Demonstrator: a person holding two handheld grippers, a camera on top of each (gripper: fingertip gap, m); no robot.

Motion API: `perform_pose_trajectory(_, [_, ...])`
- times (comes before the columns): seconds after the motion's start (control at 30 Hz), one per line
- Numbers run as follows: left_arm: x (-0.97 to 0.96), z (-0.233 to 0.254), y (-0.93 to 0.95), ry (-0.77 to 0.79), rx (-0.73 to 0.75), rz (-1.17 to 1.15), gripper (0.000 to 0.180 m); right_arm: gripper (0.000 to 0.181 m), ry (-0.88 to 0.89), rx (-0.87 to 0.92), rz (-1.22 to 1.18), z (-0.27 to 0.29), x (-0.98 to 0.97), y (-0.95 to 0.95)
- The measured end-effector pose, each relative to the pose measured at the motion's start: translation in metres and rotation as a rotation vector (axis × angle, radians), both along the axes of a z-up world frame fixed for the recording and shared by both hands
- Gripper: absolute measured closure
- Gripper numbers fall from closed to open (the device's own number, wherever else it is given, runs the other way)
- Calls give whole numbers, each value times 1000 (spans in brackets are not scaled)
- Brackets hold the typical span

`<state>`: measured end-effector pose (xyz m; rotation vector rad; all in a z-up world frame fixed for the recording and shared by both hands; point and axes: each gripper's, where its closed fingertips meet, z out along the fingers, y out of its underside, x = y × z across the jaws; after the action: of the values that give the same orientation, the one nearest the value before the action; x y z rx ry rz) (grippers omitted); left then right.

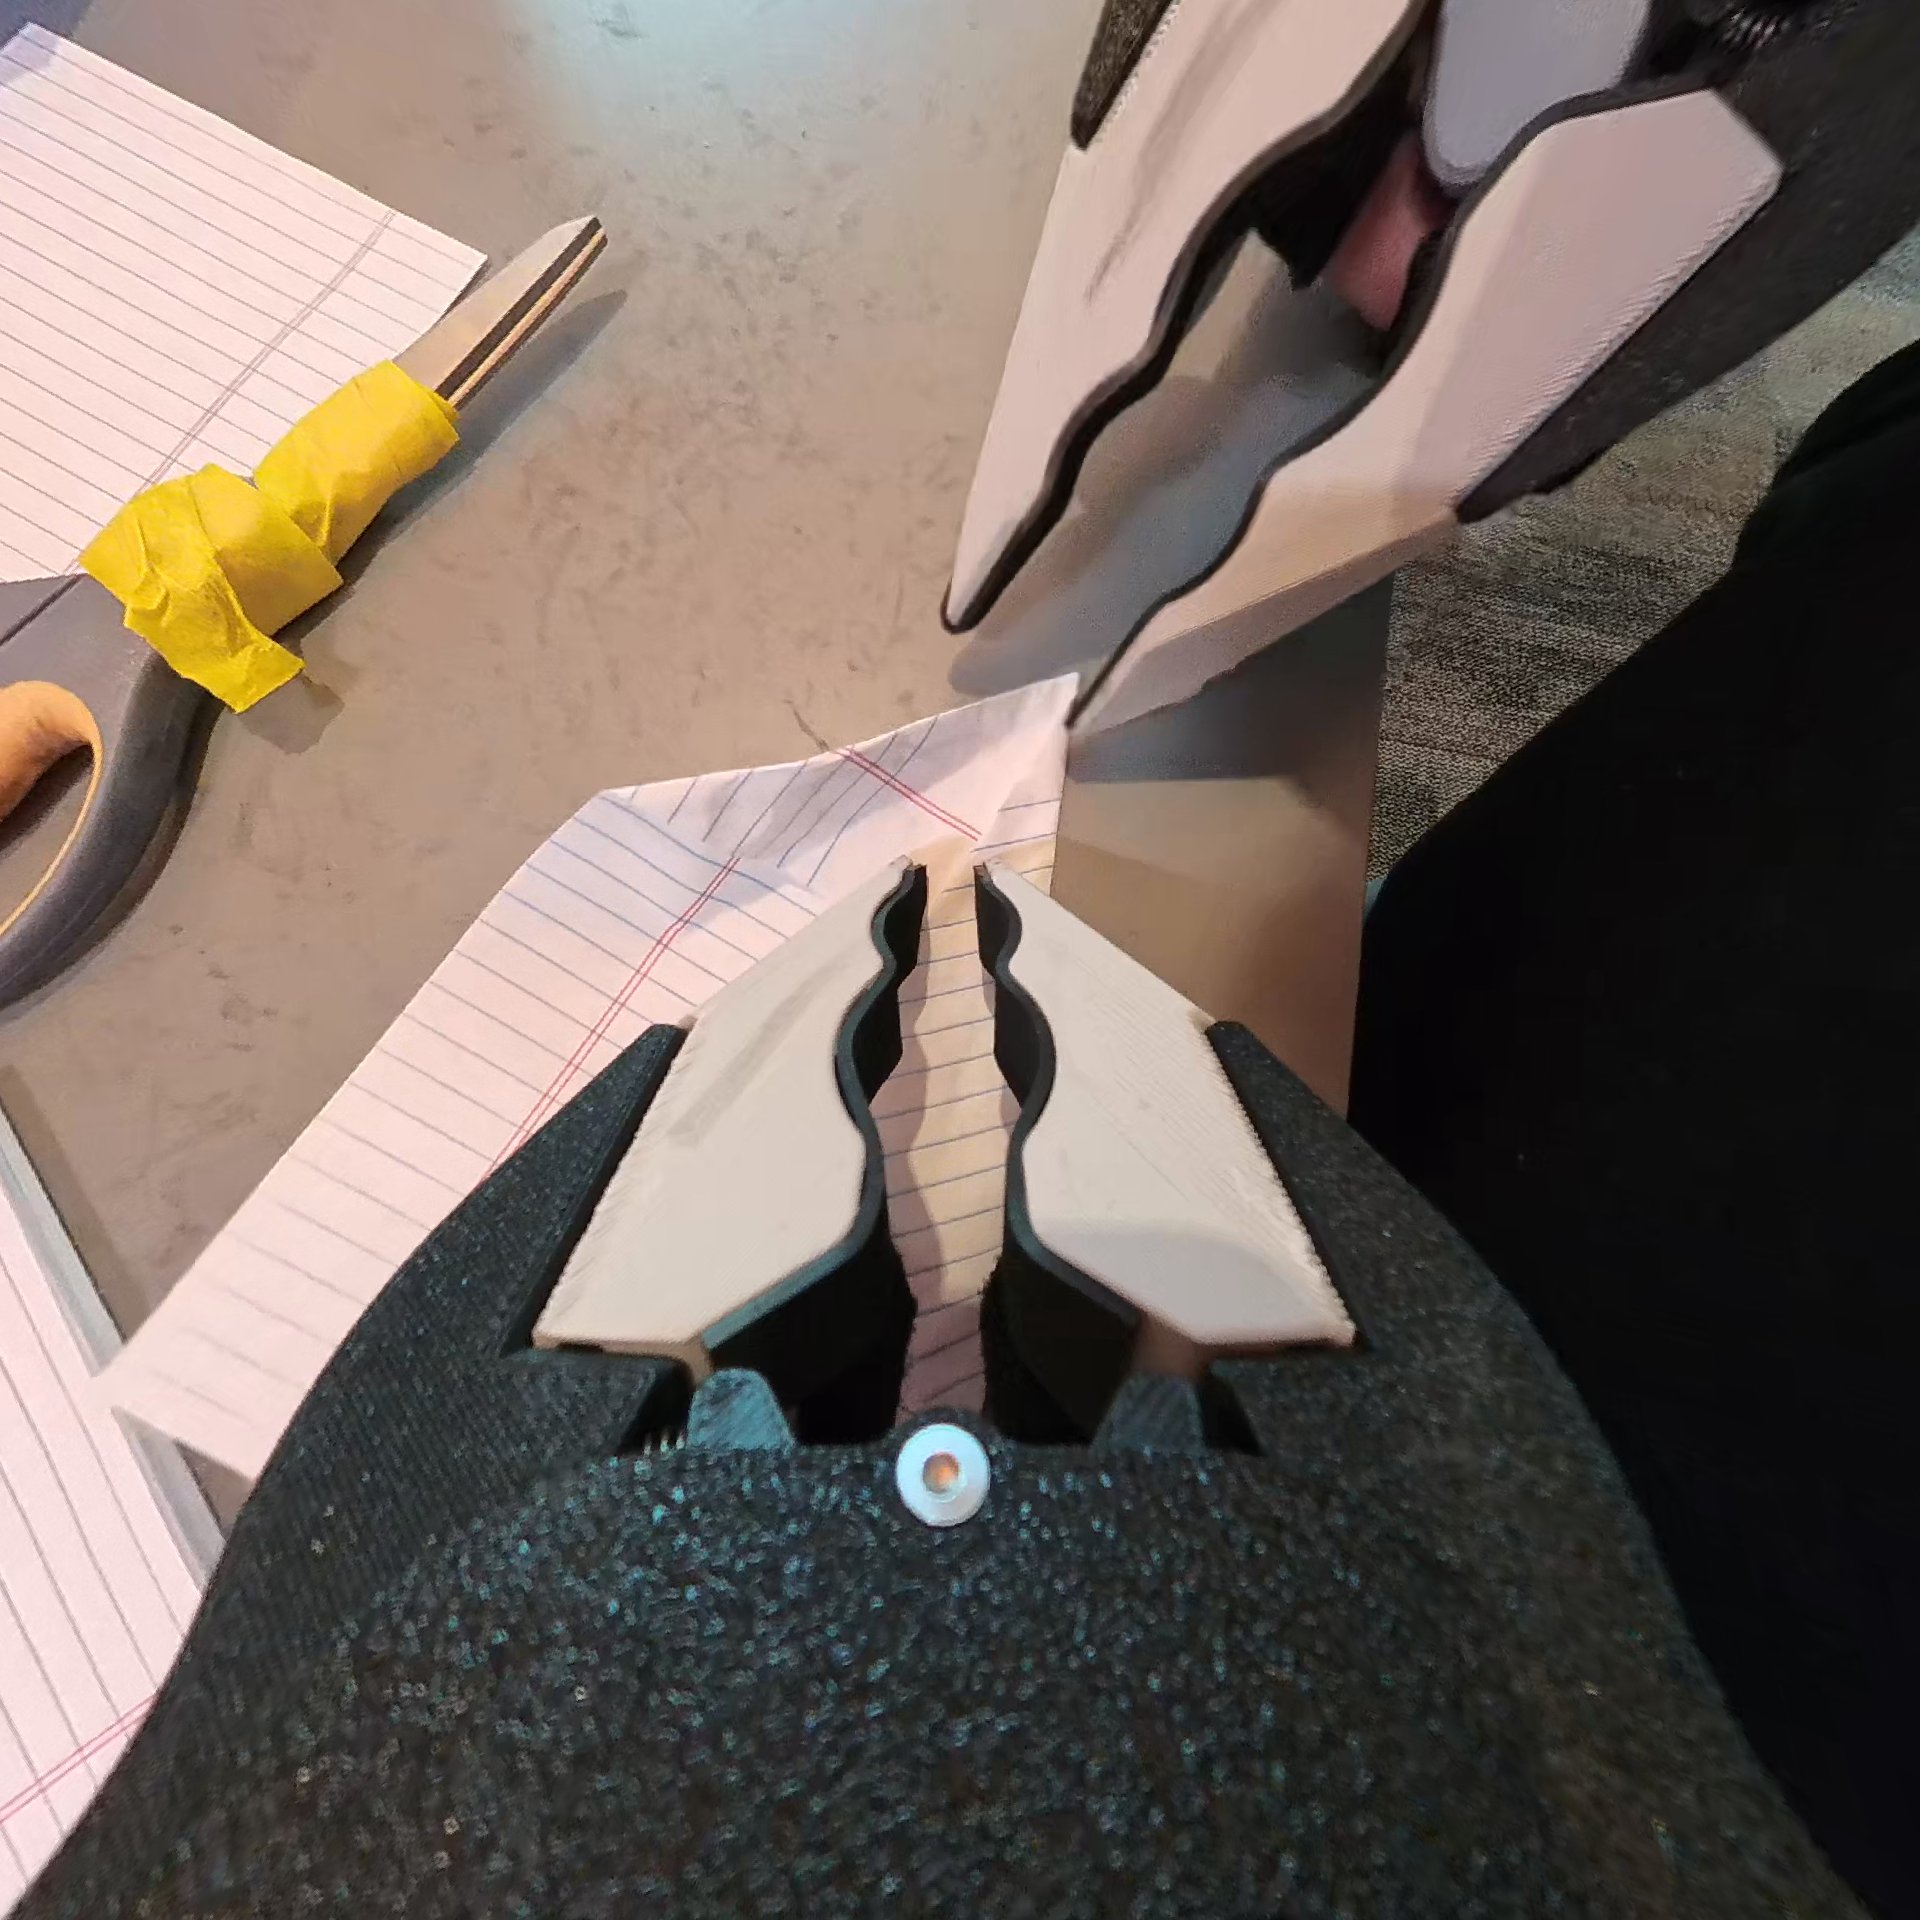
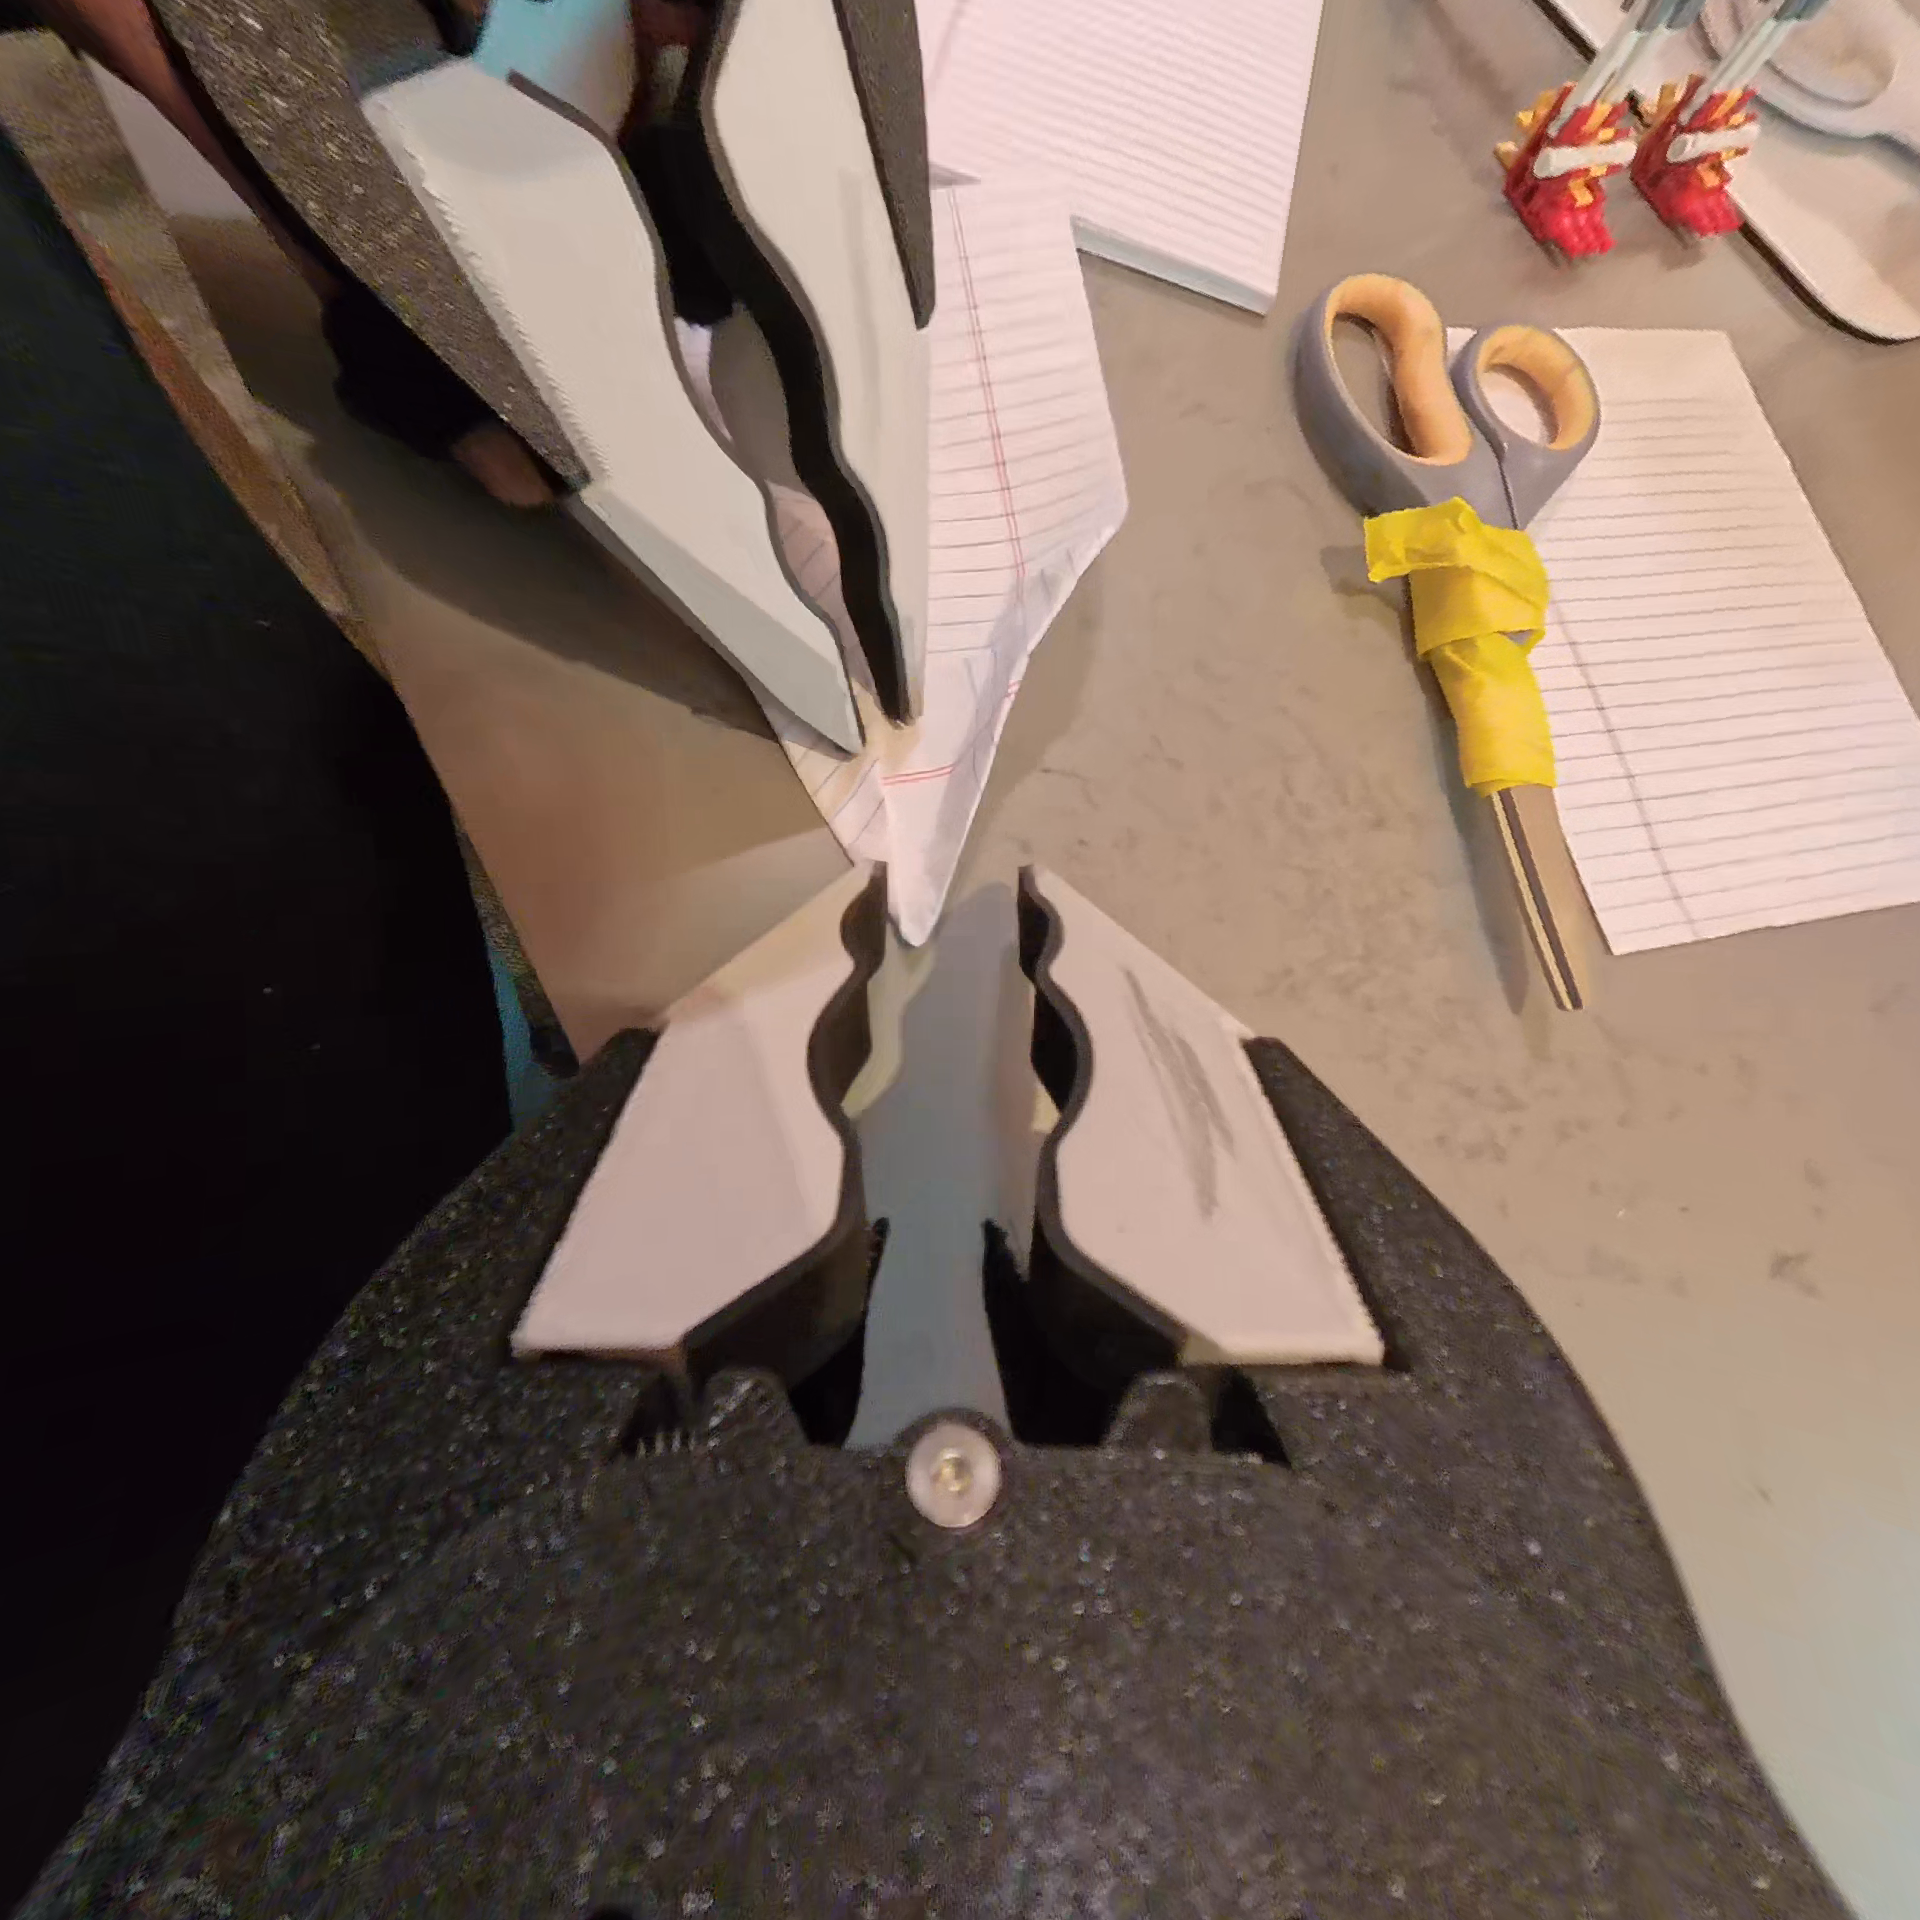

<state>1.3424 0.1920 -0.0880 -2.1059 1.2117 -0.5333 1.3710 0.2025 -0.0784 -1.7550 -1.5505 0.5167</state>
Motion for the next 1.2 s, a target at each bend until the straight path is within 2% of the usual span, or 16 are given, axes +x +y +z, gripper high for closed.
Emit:
perform_pose_trajectory(0.1, [0, 0, 0, -1, -1, -1, 171, 177, -19, 10, 21, -4, -1, -1])
perform_pose_trajectory(0.2, [0, 0, 0, -1, -1, -1, 171, 181, -39, 16, 27, -6, -2, -1])
perform_pose_trajectory(0.77, [1, 0, 0, 7, 20, -6, 171, 181, -68, 87, 59, -9, -2, -6])
perform_pose_trajectory(1.03, [1, 0, 0, 8, 26, -8, 171, 181, -31, 33, 41, -5, -3, -8])
perform_pose_trajectory(1.2, [1, 0, 0, 9, 27, -8, 171, 174, -22, -5, 43, -5, -4, -11])
